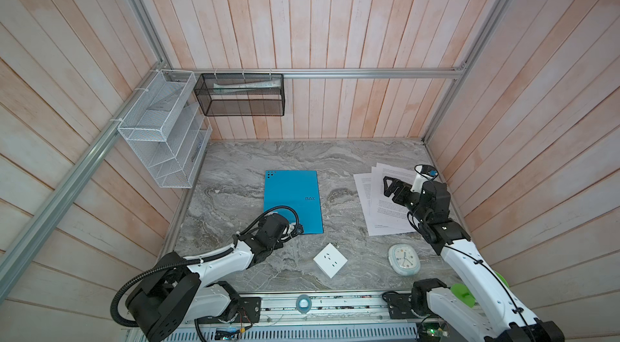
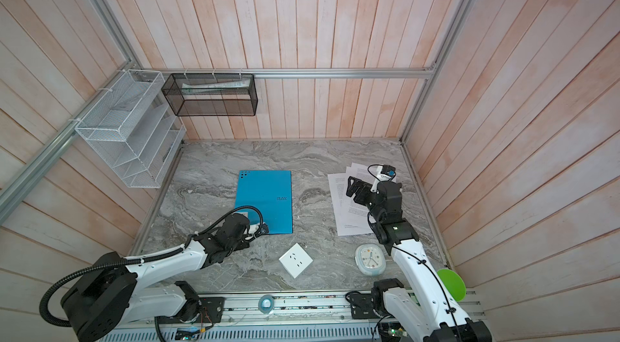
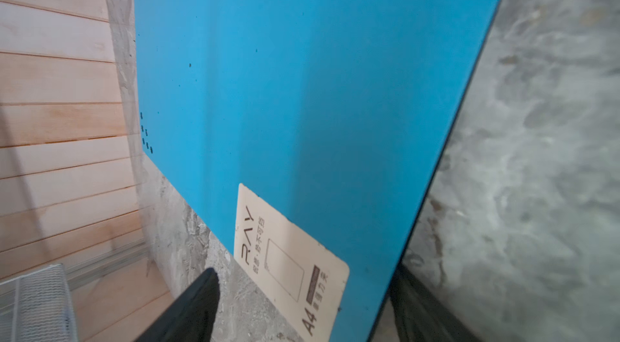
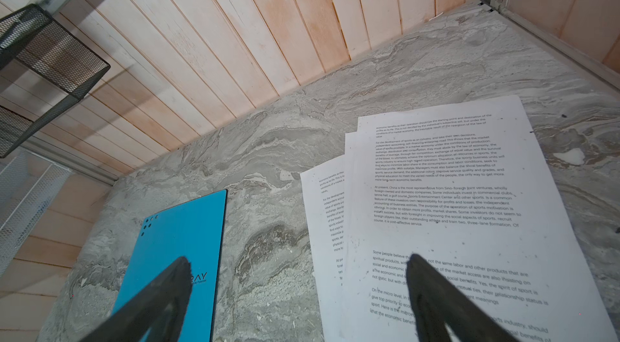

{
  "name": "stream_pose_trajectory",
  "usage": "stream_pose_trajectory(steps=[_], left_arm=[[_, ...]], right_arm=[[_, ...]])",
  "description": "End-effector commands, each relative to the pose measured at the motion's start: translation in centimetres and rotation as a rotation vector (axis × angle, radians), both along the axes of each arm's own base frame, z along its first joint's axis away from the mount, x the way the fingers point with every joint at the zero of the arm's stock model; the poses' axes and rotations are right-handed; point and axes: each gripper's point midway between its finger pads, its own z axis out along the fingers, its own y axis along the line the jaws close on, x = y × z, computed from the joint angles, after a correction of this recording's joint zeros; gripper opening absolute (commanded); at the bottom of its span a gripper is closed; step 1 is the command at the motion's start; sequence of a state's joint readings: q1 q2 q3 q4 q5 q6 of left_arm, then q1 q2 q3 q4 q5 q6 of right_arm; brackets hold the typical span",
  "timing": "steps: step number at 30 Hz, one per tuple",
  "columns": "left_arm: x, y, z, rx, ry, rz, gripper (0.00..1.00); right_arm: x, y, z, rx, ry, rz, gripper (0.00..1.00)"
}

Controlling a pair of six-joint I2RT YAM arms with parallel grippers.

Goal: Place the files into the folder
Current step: 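Reach left gripper to the teal folder's near edge while right gripper moves over papers, then grip the folder's near edge with left gripper while right gripper reaches toward it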

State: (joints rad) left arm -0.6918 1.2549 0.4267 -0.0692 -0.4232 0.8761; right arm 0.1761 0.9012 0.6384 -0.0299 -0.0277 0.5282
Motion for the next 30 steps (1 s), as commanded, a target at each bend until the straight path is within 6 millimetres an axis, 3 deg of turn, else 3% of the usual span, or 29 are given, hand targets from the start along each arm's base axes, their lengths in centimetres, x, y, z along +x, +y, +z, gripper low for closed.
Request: stream_pose_trajectory(steps=[1,10,16,21,28,30], left_arm=[[0.8,0.0,0.4,0.011,-0.073,-0.003,0.77],[1.4,0.2,1.4,-0.006,-0.15,0.02,0.43],[1.5,0.7,1.5,-0.014,-0.16,0.066,0.27],[1.7,0.8,2.0,-0.037,-0.167,0.096,0.13],[1.4,1.2,1.8,-0.014,-0.149,0.104,0.1],[0.7,1.6,1.3,0.017,-0.117,0.089,0.42]], right_arm=[[-0.1,0.3,0.2,0.015,-0.01,0.009,0.98],[0.1,2.4,0.2,0.075,0.01,0.114,0.98],[0.5,6.7,-0.2,0.196,0.093,0.325,0.98],[0.2,11.4,-3.2,0.341,0.248,0.559,0.98],[-0.3,16.5,-7.0,0.322,0.397,0.718,0.98],[-0.1,17.0,-7.4,0.317,0.422,0.722,0.98]])
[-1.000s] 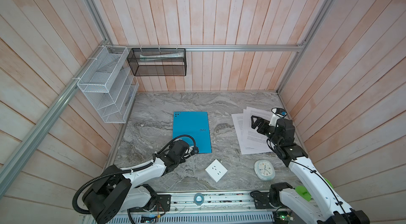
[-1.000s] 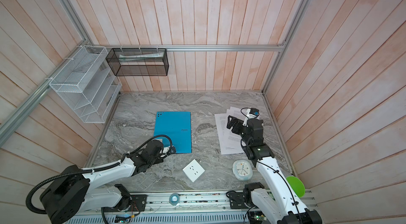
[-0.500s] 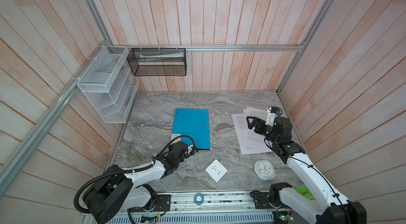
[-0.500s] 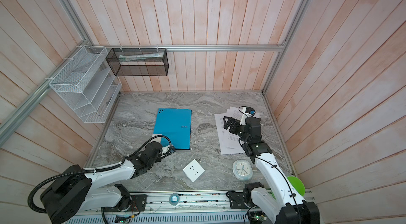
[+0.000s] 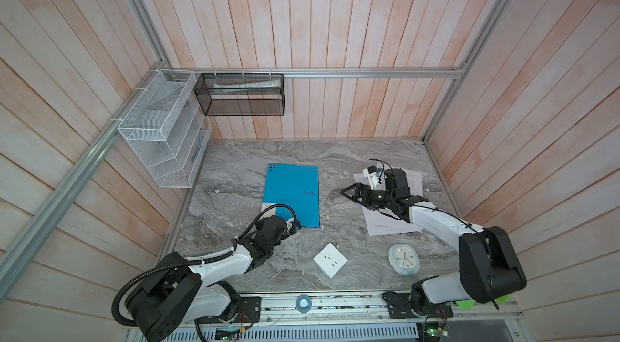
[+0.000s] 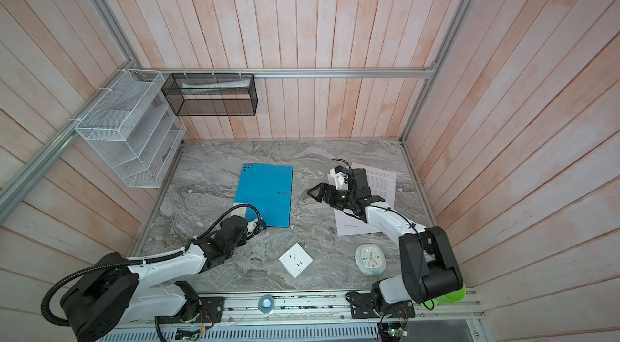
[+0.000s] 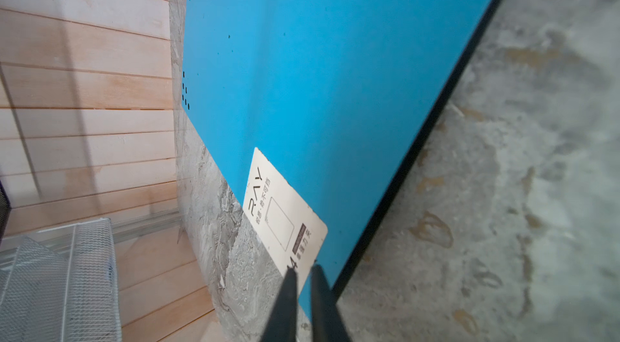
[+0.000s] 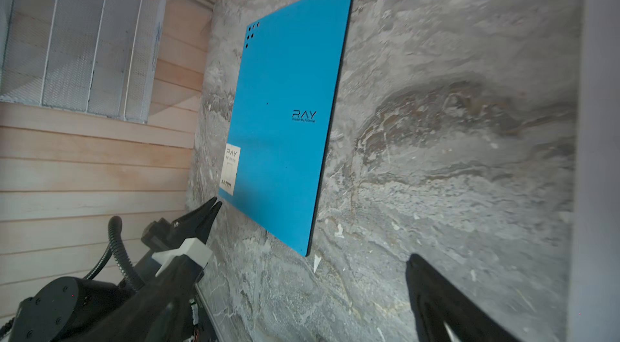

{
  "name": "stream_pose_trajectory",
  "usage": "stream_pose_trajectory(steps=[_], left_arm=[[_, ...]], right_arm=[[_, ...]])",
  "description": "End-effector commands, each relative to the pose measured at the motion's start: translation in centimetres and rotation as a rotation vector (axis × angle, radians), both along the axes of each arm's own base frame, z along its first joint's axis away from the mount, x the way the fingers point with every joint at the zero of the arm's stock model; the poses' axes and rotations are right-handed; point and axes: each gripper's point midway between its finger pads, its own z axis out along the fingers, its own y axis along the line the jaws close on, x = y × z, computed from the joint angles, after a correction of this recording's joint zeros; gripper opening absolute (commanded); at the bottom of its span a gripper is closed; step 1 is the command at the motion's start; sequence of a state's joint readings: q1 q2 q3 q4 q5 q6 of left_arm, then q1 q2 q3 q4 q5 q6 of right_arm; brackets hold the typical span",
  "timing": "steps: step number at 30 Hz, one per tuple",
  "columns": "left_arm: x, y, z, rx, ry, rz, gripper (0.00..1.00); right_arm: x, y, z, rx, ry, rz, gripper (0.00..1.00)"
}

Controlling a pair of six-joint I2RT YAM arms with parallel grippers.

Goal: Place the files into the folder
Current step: 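Grip the folder's near edge with left gripper while right gripper reaches toward it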

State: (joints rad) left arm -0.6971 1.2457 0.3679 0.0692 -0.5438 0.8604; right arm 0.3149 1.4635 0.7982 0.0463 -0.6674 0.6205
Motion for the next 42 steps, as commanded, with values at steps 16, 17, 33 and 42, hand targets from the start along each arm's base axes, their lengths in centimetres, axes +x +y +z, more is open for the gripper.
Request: stream_pose_trajectory(steps=[16,17,33,42], left_arm=[[1.1,-0.5,-0.3,0.141,-0.087,-0.118,0.71],[1.3,-0.7,-0.4,0.142,-0.089,-0.115,0.68],[2.2,-0.8,-0.7,0.147,-0.126,-0.098,0.07],[2.7,-1.0,0.2,0.106,-0.14,-0.059,0.0]], right_arm=[[-0.5,3.0,-0.2,0.078,0.018,0.066,0.98],[-0.5,3.0,0.0,0.079,0.015,0.068,0.98],[-1.2,4.5,-1.0,0.125,0.064,0.129,0.98],[-1.5,6.0,-2.8,0.117,0.142,0.177,0.98]])
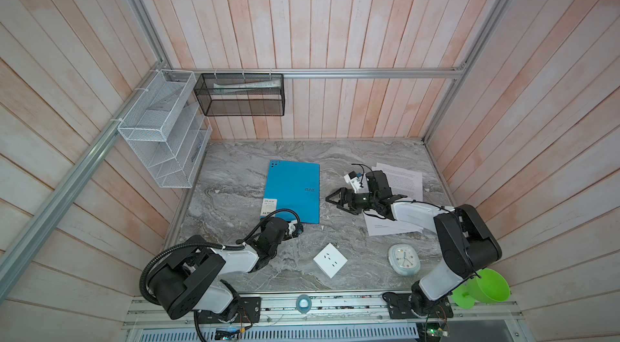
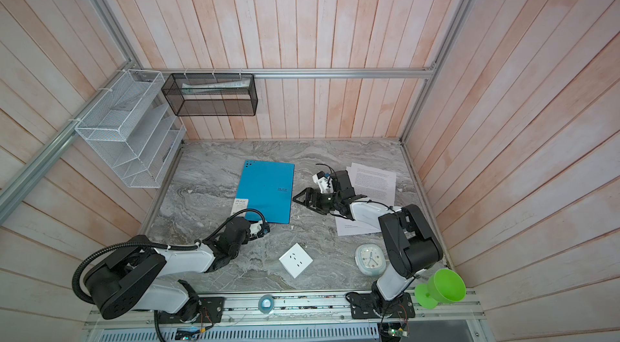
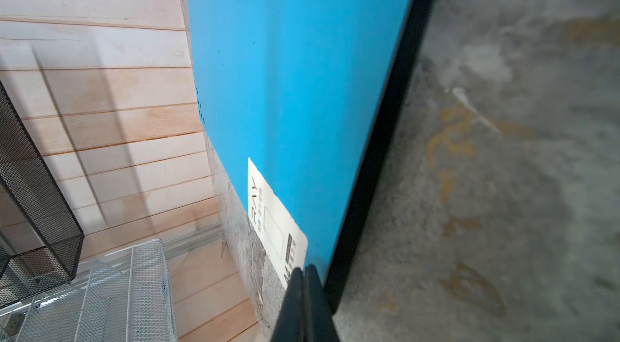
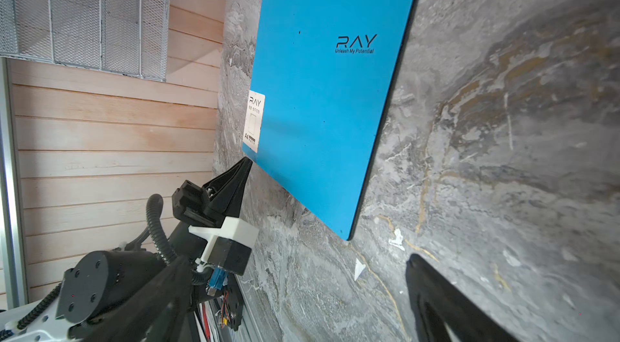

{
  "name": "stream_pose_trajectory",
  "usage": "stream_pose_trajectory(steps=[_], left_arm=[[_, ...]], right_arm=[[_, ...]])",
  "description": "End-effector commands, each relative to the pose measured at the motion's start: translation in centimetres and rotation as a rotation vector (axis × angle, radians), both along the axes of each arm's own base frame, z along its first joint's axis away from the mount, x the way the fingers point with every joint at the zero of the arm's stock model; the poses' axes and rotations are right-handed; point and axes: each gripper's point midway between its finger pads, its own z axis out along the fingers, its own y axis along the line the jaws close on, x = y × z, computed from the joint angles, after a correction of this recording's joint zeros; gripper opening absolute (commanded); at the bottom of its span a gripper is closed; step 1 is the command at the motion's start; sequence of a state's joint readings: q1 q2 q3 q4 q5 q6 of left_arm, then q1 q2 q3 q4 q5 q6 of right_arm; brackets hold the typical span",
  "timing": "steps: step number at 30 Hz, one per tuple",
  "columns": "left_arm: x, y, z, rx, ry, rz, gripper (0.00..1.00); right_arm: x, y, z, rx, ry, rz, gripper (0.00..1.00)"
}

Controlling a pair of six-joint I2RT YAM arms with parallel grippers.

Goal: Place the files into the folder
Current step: 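Grip the folder's near edge with left gripper while right gripper reaches toward it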

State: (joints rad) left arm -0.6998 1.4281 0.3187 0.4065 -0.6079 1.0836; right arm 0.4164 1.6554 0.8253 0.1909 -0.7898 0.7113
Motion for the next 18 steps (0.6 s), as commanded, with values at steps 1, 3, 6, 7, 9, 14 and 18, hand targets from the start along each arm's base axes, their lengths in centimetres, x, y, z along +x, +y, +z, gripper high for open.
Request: stream_pose_trajectory(steps=[1,3,6,7,9,14,18], left_arm=[[0.8,-0.5,1.4,-0.049,-0.042,0.025,0.0],[0.9,-0.4,1.7,-0.058,-0.043,0.042,0.0],[1.2,-0.5,3.6,-0.142,-0.011,0.092,0.13],[1.1,-0.7,4.6,-0.203,0.023,0.114,0.19],[0.5,-1.3,6.3,-0.326,0.117,0.145,0.26],[0.6,-1.2,8.7,-0.555,0.238,0.271,0.62],[3.6,1.8,7.8,-0.765,0.327,0.546,0.63]], right_arm=[[-0.1,0.9,0.1,0.031,0.024,0.032,0.98],[-0.2,1.4,-0.1,0.034,0.033,0.045,0.98],[-0.1,1.8,-0.1,0.032,0.038,0.054,0.98],[0.0,1.8,-0.1,0.029,0.036,0.052,0.98],[0.1,1.9,0.0,0.027,0.032,0.047,0.98],[0.4,1.6,0.0,0.004,0.049,-0.023,0.98],[-0.8,2.9,1.3,0.005,0.036,-0.022,0.98]])
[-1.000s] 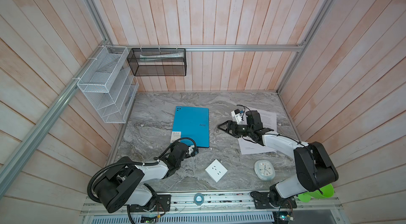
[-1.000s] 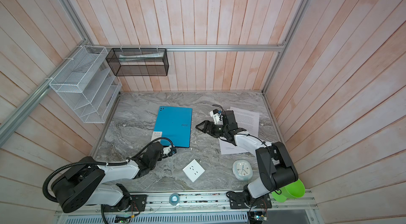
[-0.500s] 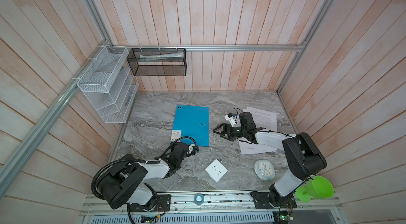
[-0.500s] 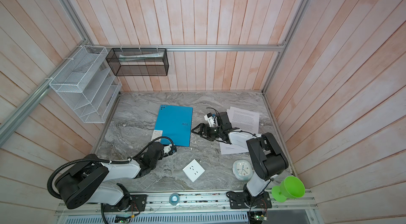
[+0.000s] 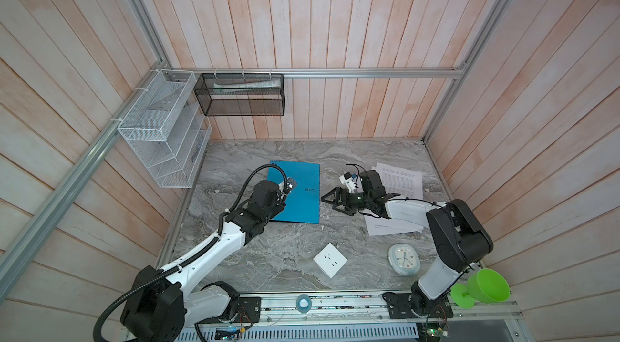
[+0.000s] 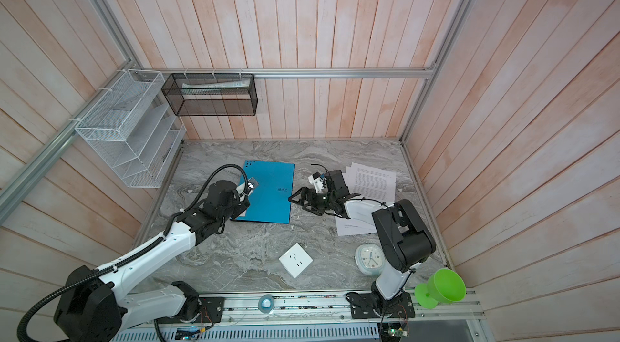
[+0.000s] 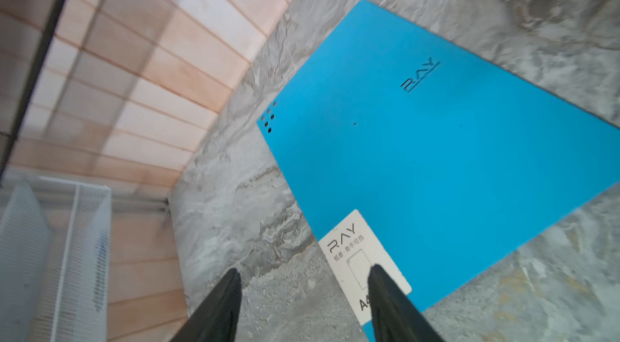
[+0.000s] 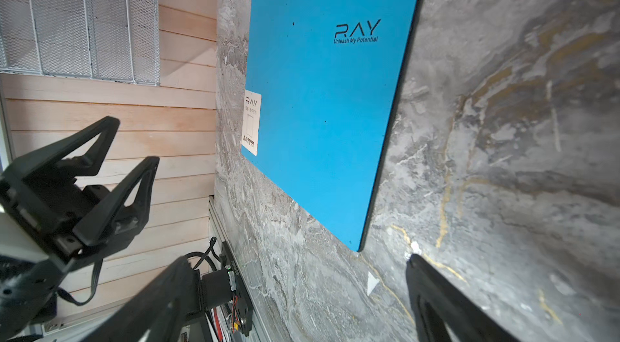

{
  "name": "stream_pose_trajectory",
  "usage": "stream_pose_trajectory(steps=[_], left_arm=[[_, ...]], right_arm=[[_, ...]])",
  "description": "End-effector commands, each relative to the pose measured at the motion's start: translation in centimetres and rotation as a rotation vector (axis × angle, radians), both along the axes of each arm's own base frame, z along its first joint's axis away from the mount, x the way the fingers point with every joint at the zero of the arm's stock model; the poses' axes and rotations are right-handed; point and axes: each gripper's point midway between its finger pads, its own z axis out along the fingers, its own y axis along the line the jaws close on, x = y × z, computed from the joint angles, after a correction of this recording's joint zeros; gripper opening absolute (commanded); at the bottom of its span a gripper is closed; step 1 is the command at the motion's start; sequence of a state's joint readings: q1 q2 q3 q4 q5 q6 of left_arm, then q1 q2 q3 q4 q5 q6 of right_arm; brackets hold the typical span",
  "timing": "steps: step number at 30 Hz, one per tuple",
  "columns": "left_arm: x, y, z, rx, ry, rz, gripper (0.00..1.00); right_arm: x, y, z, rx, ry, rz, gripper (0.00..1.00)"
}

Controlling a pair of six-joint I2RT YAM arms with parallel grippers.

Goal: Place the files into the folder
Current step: 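Grip the folder's near edge with left gripper while right gripper reaches toward it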

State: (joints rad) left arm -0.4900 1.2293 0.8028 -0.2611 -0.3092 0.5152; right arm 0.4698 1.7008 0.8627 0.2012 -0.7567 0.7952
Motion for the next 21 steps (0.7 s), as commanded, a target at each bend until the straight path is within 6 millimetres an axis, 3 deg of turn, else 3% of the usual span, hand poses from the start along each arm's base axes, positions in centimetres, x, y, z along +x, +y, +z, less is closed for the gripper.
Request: stream_pose_trajectory(steps=[1,4,8,15,21], left_arm=[[-0.2,2.6,-4.9,-0.243,0.329,0.23,0.63],[1.4,3.7,-6.3,-0.459,0.504,0.358,0.63],[2.6,4.0,-6.8,-0.562,0.519,0.431,0.66],[1.9,2.3,-9.0,-0.726,0.672,0.49,0.68],[1.8,4.4,-9.7,-0.808,0.688,0.564,0.68]], right_arm=[[-1.0,1.3,2.2,0.003,-0.029,-0.007,0.98],[-2.0,2.5,3.3,0.009,-0.038,-0.005,0.98],[-3.4,3.9,4.1,0.029,-0.034,-0.01,0.98],[-5.1,6.4,3.7,0.033,-0.018,-0.026,0.98],[-5.9,8.6,2.8,0.064,0.007,-0.021,0.98]])
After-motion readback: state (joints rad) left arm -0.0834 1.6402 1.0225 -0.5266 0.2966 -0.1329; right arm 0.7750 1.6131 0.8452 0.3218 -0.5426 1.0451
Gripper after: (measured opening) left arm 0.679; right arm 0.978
